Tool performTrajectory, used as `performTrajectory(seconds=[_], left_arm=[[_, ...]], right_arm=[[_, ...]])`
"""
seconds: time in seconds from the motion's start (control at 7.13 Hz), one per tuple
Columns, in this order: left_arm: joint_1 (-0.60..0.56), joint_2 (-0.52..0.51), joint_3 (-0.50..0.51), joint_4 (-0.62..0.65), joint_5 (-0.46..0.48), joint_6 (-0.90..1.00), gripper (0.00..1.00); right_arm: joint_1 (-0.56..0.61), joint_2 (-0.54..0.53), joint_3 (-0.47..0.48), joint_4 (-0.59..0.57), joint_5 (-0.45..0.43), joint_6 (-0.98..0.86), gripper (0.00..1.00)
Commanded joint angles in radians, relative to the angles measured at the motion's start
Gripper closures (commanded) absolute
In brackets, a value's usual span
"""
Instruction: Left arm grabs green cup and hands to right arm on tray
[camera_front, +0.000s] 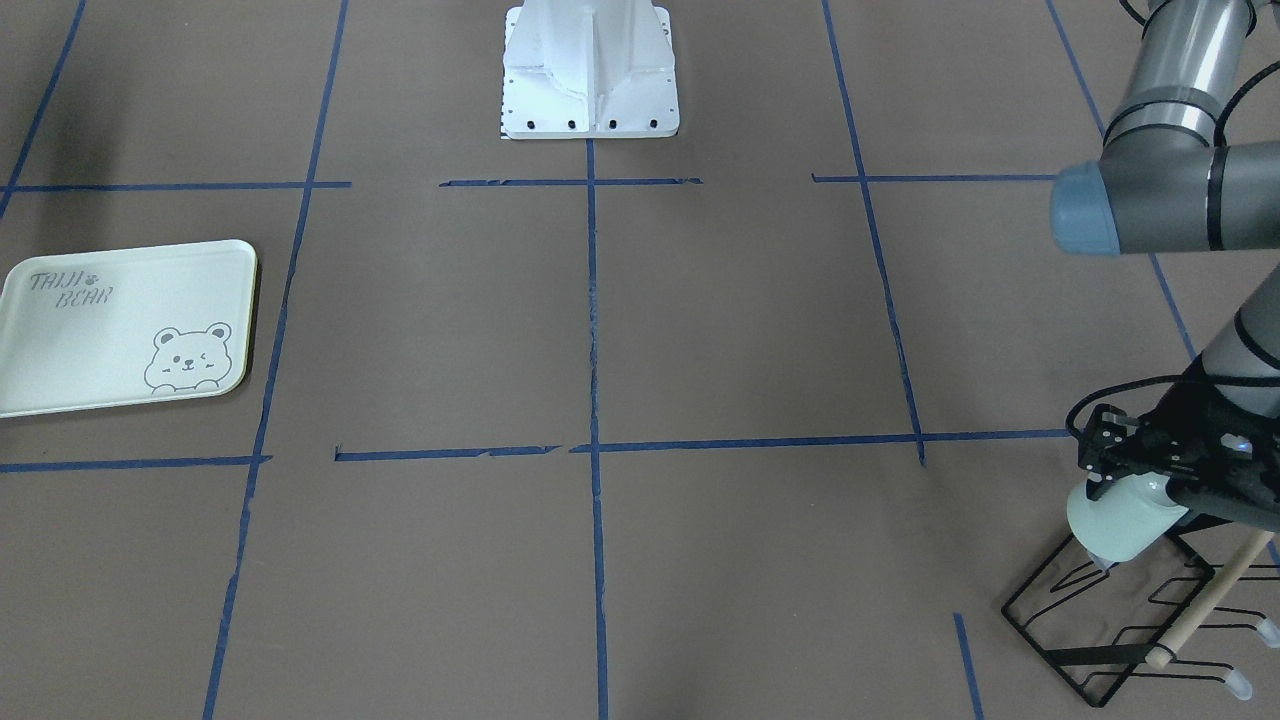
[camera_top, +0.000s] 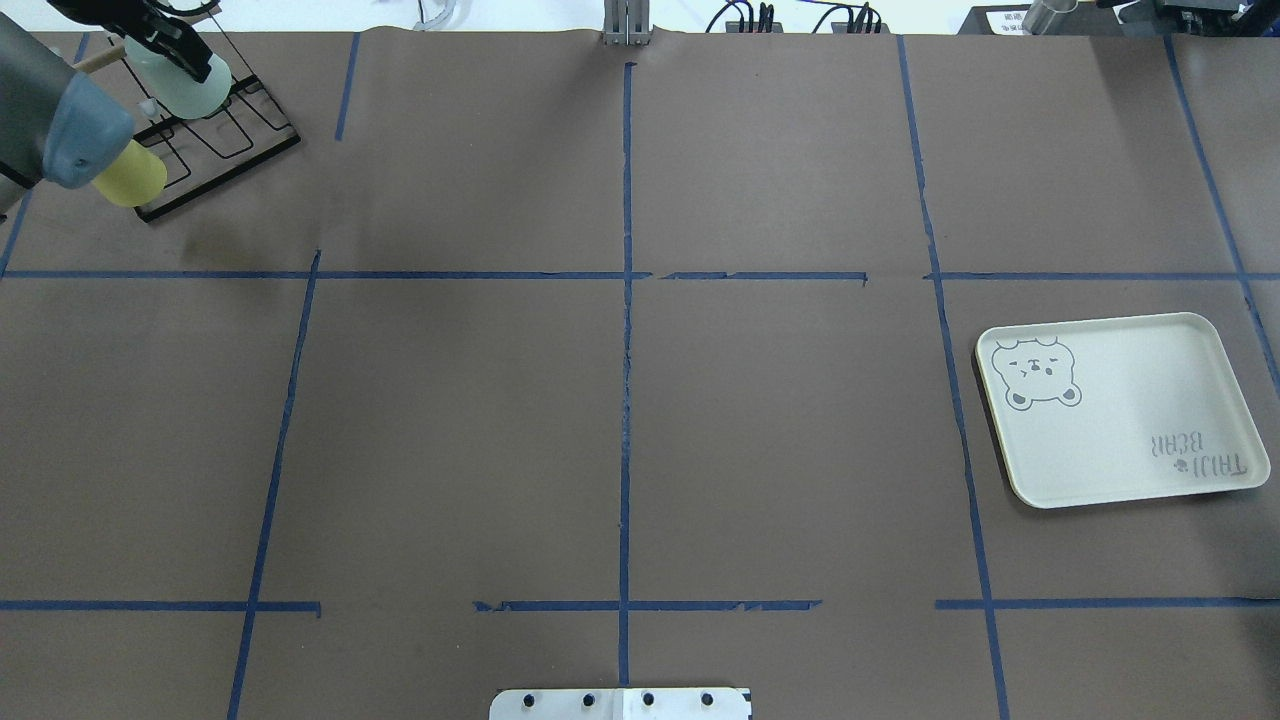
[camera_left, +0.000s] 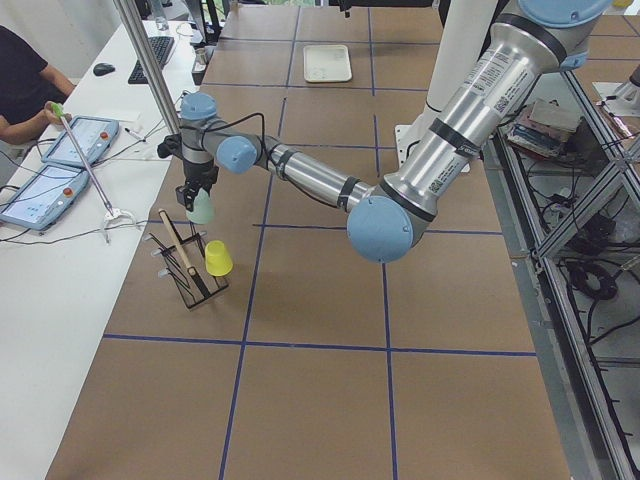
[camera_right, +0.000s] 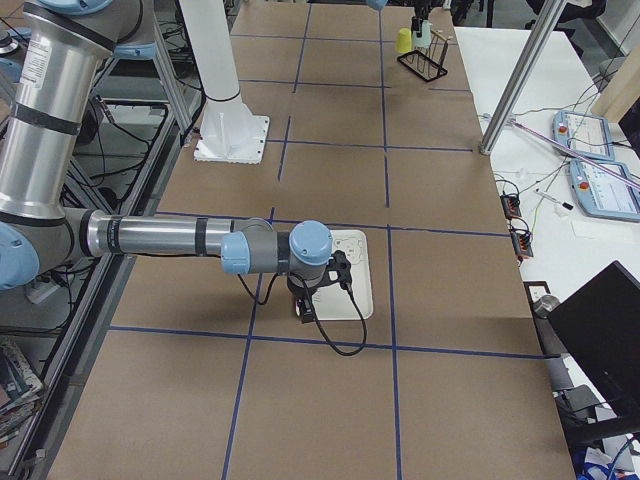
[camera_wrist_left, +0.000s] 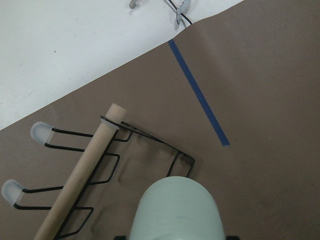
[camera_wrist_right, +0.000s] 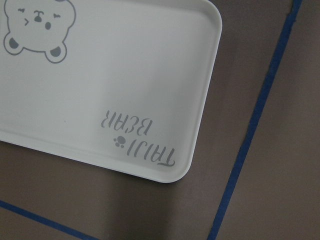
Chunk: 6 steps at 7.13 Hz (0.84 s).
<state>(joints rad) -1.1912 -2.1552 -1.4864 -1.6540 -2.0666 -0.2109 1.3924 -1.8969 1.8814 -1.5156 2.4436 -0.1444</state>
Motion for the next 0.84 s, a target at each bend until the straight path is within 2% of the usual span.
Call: performTrajectory(seconds=[0.0, 0.14, 0.28, 0.42, 0.7], left_arm=[[-0.013, 0.021, -0.154, 0.141, -0.003, -0.008, 0.95], [-0.008, 0.043, -0.190, 0.141, -0.018, -0.056, 0.95], [0.004, 0.063, -0.224, 0.126, -0.096, -0.218, 0.95], [0.027, 0.063, -0.263, 0.123, -0.146, -0.380, 0.94], [0.167, 0.064, -0.351, 0.114, -0.147, -0.624, 0.92]], right_arm=[[-0.001, 0.019, 0.001, 0.000, 0.009, 0.002, 0.00], [-0.003, 0.028, 0.001, 0.003, 0.067, 0.002, 0.00], [-0.009, 0.042, -0.001, 0.021, 0.109, 0.029, 0.00], [-0.027, 0.064, 0.001, 0.075, 0.117, 0.113, 0.00], [-0.117, 0.107, -0.001, 0.262, 0.112, 0.326, 0.00]])
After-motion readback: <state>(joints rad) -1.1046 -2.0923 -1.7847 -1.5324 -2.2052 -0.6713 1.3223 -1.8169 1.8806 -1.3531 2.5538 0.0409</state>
